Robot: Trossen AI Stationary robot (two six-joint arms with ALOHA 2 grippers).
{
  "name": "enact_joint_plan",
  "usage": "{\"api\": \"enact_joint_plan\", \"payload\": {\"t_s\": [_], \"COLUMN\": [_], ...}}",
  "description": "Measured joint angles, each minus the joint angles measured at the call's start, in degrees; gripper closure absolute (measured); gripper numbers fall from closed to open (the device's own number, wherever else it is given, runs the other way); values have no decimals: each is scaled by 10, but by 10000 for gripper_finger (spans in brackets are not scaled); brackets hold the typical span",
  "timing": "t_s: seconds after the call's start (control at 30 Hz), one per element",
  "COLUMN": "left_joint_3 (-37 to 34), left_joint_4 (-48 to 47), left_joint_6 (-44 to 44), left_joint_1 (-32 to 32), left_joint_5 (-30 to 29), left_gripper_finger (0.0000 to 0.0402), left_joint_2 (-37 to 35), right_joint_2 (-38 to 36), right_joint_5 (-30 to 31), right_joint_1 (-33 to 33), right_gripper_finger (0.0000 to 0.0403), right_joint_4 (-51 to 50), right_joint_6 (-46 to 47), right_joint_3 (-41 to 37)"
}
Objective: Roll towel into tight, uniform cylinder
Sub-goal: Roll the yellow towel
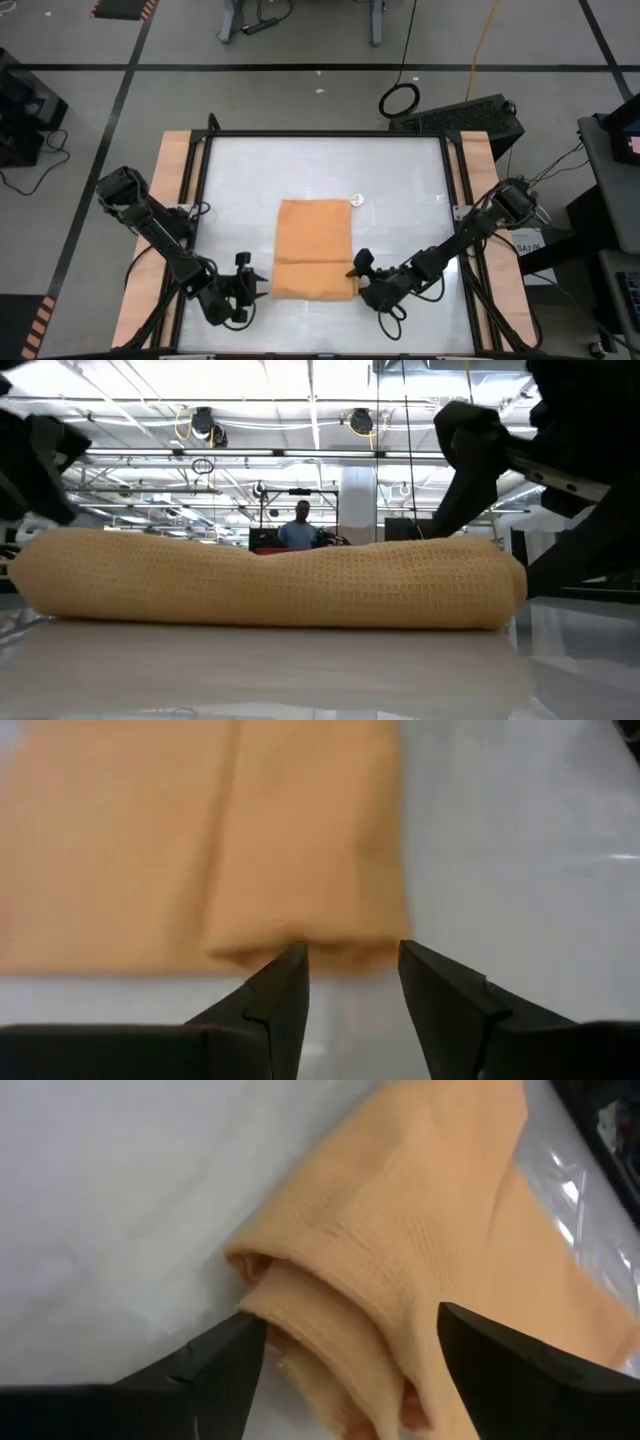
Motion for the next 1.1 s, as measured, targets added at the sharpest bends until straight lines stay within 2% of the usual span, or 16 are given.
{"api": "enact_joint_plan", "payload": {"t_s": [0.07, 0.13, 0.2, 0.37, 0.5, 0.6, 0.73, 0.97, 1.1], "left_joint_3": [0, 1, 1, 1, 1, 1, 1, 1, 1], "left_joint_4": [28, 66, 88, 82, 86, 88, 91, 101, 136], "left_joint_6": [55, 124, 158, 165, 227, 271, 312, 306, 302], "left_joint_1": [-10, -16, -19, -25, -32, -28, -12, 15, 19], "left_joint_5": [-37, -41, -42, -43, -44, -54, -57, -52, -32], "left_gripper_finger": [239, 236, 222, 157, 105, 83, 75, 75, 75], "left_joint_2": [10, 25, 42, 63, 62, 62, 62, 62, 62], "right_joint_2": [3, 10, 19, 22, 16, 16, 16, 16, 16], "right_joint_5": [0, 1, 1, 4, 3, 2, -1, -19, 13], "right_joint_1": [3, 4, 3, 11, 16, 18, 18, 19, 37], "right_gripper_finger": [107, 95, 83, 64, 62, 62, 62, 62, 62], "right_joint_4": [14, 16, 15, 14, 12, 11, 28, 35, 57], "right_joint_6": [8, 18, 31, 38, 36, 47, 63, 148, 205], "right_joint_3": [0, 0, 0, 0, 0, 0, 0, 0, 0]}}
